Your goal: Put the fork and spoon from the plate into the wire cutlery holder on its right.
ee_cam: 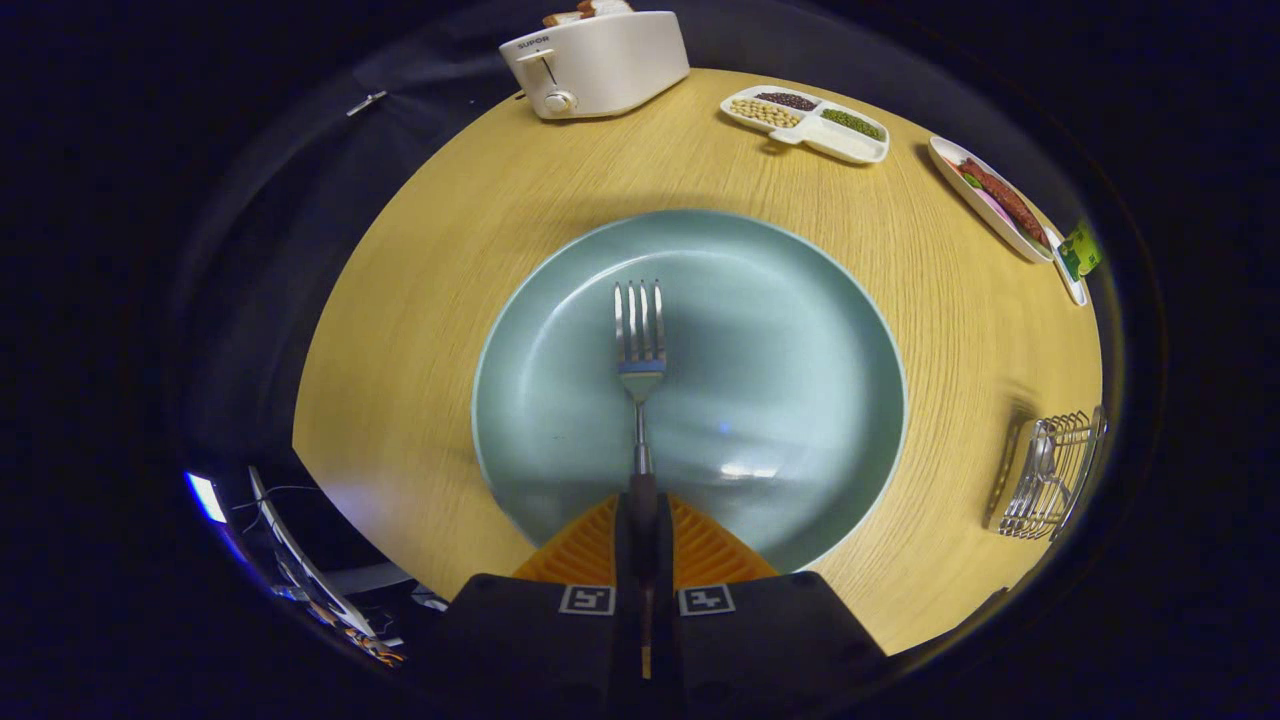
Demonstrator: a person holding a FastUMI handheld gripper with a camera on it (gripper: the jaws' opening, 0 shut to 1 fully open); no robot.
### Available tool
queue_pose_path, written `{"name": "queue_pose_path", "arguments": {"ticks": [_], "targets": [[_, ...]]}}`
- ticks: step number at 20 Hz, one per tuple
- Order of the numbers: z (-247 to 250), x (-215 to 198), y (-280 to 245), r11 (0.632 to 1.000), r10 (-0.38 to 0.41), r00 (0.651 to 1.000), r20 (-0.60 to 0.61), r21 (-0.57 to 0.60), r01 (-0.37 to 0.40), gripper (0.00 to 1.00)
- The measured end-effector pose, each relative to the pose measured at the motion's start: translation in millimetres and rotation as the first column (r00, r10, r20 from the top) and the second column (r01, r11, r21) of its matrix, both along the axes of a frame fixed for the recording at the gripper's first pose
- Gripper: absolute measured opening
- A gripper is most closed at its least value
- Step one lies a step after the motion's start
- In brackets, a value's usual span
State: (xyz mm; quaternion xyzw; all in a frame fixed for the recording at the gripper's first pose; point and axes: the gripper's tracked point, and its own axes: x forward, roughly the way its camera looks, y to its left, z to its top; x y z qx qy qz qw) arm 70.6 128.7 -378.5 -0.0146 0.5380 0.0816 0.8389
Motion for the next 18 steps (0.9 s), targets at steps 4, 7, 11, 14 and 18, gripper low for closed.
{"name": "queue_pose_path", "arguments": {"ticks": [4,7,11,14,18], "targets": [[20.6,0.6,-15.9,0.999,-0.018,1.000,0.025,0.035,0.017,0.08],[41.2,-6.1,-28.3,0.998,-0.019,0.999,0.038,0.058,0.017,0.08],[77.3,-23.1,-51.3,0.995,-0.009,0.999,0.050,0.098,0.004,0.08],[107.0,-41.6,-86.3,0.996,0.036,0.998,0.045,0.076,-0.039,0.08],[145.1,-63.7,-158.3,0.996,0.091,0.995,0.027,-0.027,-0.091,0.08]]}}
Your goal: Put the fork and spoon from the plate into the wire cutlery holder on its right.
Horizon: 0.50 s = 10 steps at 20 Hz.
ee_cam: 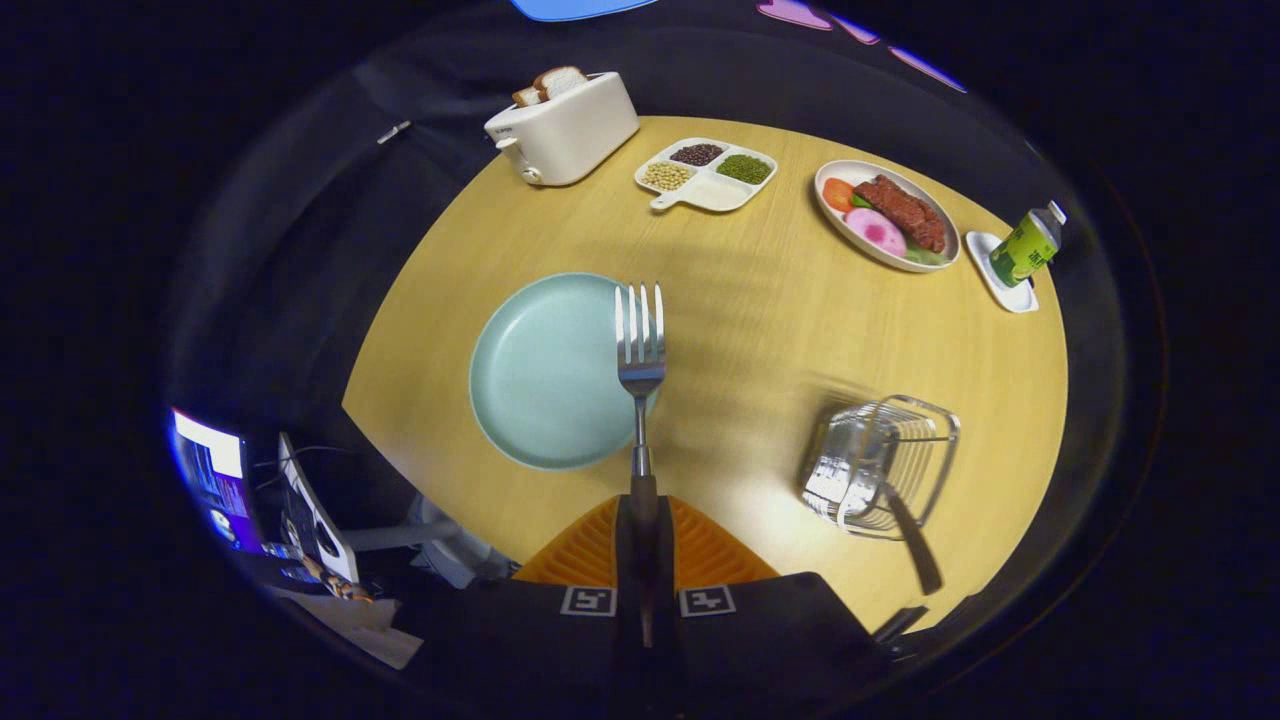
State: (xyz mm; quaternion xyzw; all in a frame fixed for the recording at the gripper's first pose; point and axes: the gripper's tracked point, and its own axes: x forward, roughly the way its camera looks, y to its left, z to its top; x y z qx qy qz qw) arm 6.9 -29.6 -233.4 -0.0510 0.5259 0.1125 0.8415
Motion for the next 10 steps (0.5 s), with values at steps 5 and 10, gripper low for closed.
{"name": "queue_pose_path", "arguments": {"ticks": [5,10], "targets": [[27.1,-19.8,-66.7,0.998,-0.006,0.996,-0.088,-0.058,0.001,0.08],[23.2,-36.0,-111.5,0.993,-0.052,0.963,-0.264,-0.118,0.022,0.08]]}}
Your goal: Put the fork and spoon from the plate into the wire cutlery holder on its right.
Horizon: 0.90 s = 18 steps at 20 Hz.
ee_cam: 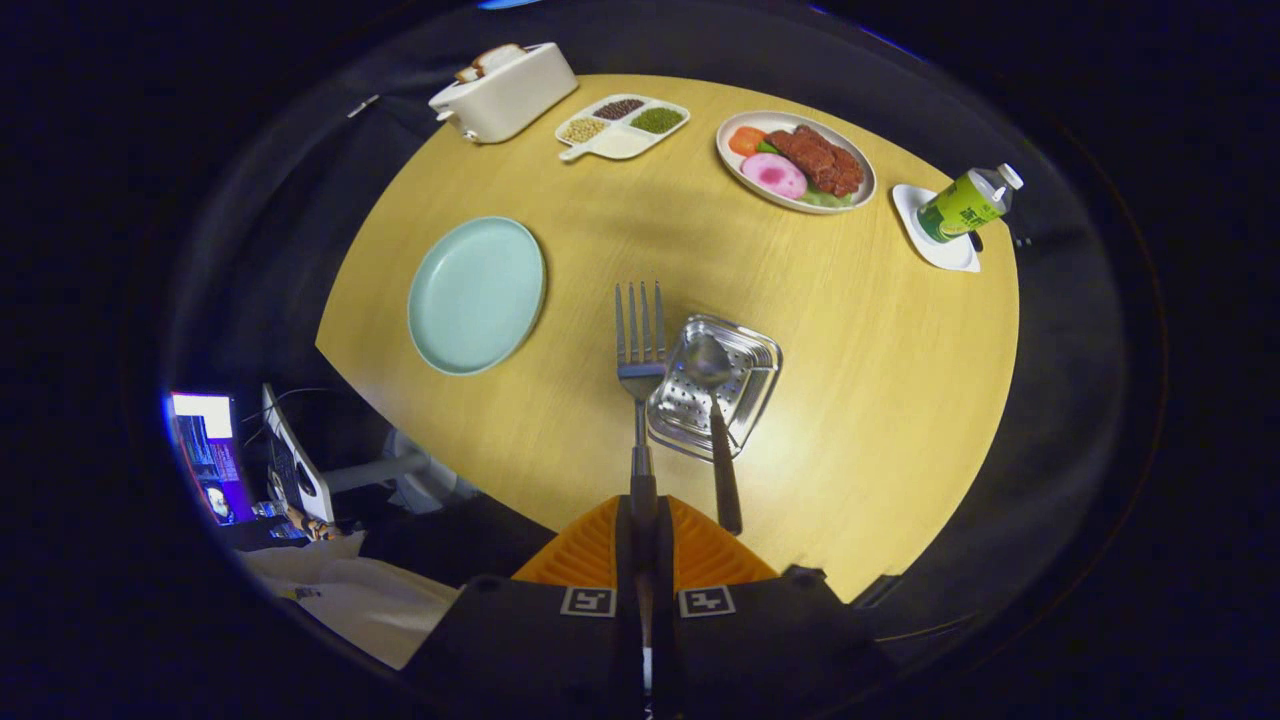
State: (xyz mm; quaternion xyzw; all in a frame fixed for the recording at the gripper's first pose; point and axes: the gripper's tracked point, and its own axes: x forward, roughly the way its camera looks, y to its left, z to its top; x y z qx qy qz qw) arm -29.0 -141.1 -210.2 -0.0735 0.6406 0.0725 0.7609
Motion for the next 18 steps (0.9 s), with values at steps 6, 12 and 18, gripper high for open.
{"name": "queue_pose_path", "arguments": {"ticks": [6,12,18], "targets": [[-16.5,3.3,-20.7,0.998,-0.056,0.978,-0.199,-0.011,0.054,0.08],[-27.4,12.9,-23.1,0.994,-0.112,0.949,-0.296,-0.023,0.110,0.08],[-23.4,25.7,-17.6,0.992,-0.126,0.956,-0.267,-0.005,0.129,0.18]]}}
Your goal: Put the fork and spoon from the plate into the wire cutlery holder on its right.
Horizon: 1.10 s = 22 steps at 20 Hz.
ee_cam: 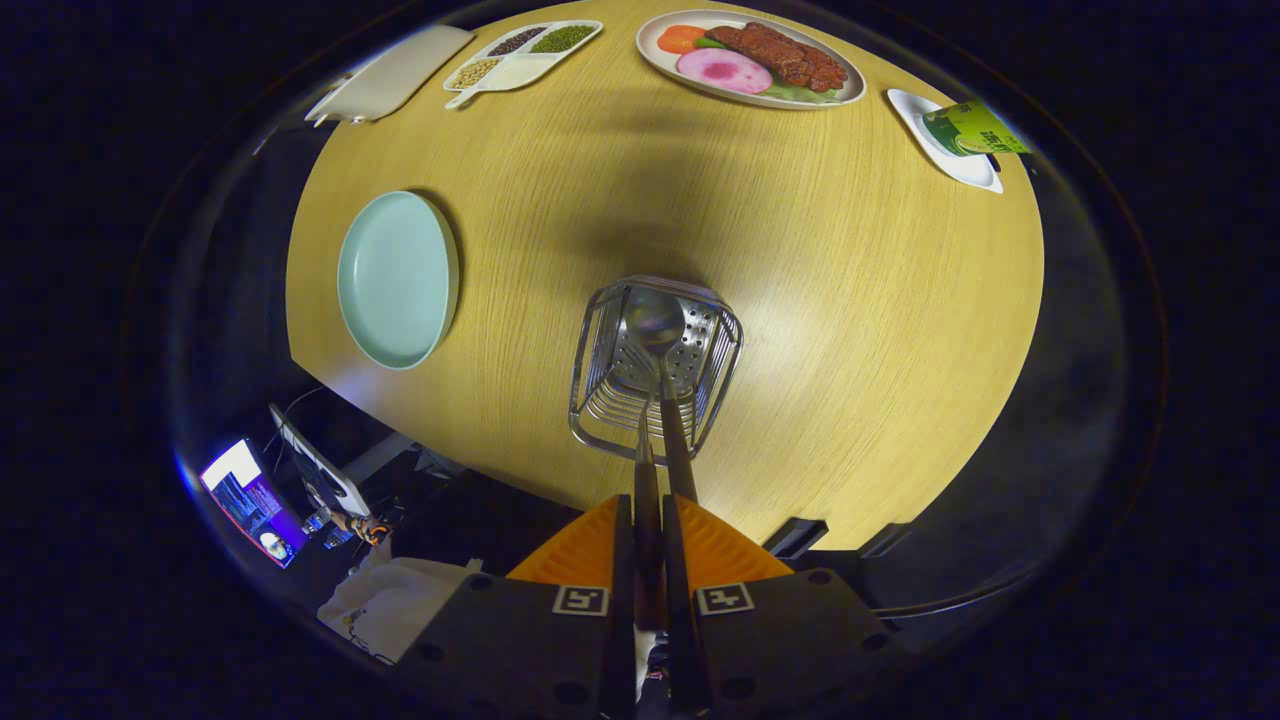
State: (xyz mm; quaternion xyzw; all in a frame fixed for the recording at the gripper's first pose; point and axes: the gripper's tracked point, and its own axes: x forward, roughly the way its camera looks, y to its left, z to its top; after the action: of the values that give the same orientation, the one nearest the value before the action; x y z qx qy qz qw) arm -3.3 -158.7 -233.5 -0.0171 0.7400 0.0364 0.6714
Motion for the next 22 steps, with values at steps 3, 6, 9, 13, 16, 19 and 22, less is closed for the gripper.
{"name": "queue_pose_path", "arguments": {"ticks": [3,6,9,13,16,19,22], "targets": [[13.7,11.9,1.3,0.999,0.037,0.993,0.108,0.008,-0.038,0.49],[41.0,21.1,12.0,0.998,0.034,0.971,0.236,0.050,-0.047,0.92],[77.4,28.0,26.4,0.991,-0.036,0.933,0.357,0.133,-0.012,1.00],[143.4,39.1,33.9,0.978,-0.105,0.813,0.573,0.209,-0.021,0.99],[201.0,46.0,20.0,0.980,-0.134,0.642,0.755,0.195,-0.025,0.99],[254.2,42.9,5.5,0.990,-0.116,0.424,0.898,0.137,-0.019,0.99],[296.9,29.6,10.1,0.987,-0.149,0.232,0.961,0.159,-0.024,0.99]]}}
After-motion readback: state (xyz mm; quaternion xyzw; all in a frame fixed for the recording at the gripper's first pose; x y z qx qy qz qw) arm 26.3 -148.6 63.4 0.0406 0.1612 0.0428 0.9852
